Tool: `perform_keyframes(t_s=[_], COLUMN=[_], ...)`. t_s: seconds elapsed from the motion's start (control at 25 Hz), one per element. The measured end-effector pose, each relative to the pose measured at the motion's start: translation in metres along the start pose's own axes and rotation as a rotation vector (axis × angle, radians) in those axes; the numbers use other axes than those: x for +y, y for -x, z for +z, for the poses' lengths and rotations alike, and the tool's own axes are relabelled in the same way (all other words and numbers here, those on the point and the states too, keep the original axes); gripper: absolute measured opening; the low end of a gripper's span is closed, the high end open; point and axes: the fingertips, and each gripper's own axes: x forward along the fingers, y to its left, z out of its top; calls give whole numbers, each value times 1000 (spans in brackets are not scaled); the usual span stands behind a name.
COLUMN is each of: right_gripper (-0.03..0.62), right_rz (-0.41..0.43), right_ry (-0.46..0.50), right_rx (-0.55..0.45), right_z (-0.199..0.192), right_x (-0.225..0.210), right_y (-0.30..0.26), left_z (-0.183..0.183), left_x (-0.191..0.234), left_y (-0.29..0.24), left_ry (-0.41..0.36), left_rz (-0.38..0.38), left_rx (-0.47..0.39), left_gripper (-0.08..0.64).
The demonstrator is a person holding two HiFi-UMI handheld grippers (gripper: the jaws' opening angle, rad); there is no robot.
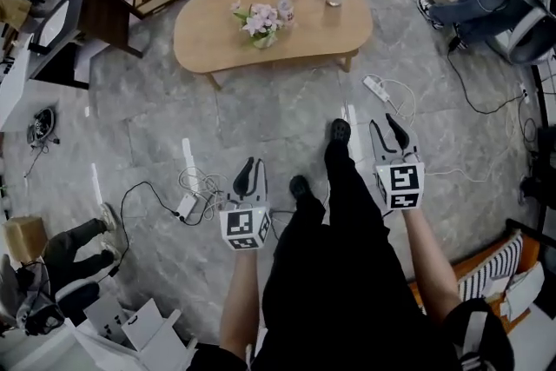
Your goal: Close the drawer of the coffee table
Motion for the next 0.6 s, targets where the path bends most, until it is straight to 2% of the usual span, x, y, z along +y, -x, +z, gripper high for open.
perform_keyframes(t_s=[0.16, 0.36, 0.48, 0.6], right_gripper=[132, 121, 61, 14], right_rz=[11, 76, 119, 143], right_ry=[-76, -157, -205, -202], right_rx=[-32, -102, -154, -213], right_z=[3, 21, 39, 58], right_x=[18, 34, 37, 40], right_y=[48, 90, 109, 128], left_z=[0, 24, 49, 72], left_x=[-2, -22, -38, -54], left_y=[35, 67, 80, 93], left_ry=[6, 39, 42, 40], left_rz=[-22, -44, -70, -101], left_rx=[-36, -125, -180, -216], left_gripper=[69, 75, 74, 74])
